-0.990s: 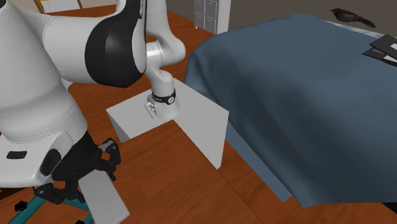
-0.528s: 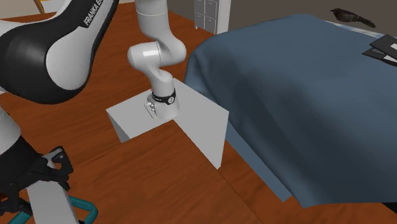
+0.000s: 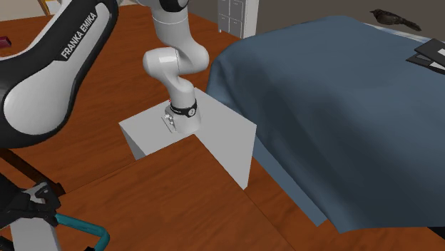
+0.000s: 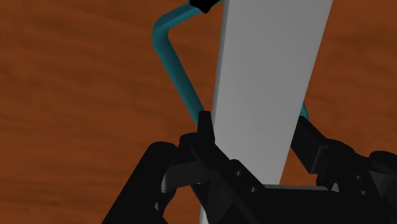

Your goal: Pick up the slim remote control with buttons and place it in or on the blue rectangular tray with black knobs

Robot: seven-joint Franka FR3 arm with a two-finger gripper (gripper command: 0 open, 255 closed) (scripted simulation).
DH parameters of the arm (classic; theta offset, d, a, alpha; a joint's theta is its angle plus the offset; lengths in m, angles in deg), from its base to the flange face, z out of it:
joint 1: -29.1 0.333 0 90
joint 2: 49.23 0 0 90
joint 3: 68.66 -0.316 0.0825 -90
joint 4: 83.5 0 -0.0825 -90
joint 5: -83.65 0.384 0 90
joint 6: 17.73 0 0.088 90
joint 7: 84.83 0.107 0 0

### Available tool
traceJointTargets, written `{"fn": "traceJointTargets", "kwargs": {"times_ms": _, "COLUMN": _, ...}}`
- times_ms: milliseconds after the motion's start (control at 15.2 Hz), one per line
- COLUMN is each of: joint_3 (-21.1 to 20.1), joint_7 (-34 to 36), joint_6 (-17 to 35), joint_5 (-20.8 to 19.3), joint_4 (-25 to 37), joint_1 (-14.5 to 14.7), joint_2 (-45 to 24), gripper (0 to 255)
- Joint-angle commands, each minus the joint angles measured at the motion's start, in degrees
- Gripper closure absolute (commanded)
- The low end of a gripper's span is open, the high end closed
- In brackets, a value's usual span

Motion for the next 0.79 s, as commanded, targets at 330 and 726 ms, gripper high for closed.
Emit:
{"fn": "traceJointTargets", "kwargs": {"times_ms": 330, "joint_3": -0.62, "joint_7": -0.9, "joint_6": 4.61, "joint_5": 1.42, "joint_4": -3.11, "joint_1": -0.27, "joint_2": -1.8, "gripper": 255}}
{"fn": "traceJointTargets", "kwargs": {"times_ms": 726, "joint_3": -0.88, "joint_7": -1.27, "joint_6": 6.1, "joint_5": 1.99, "joint_4": -4.0, "joint_1": -0.43, "joint_2": -2.54, "gripper": 255}}
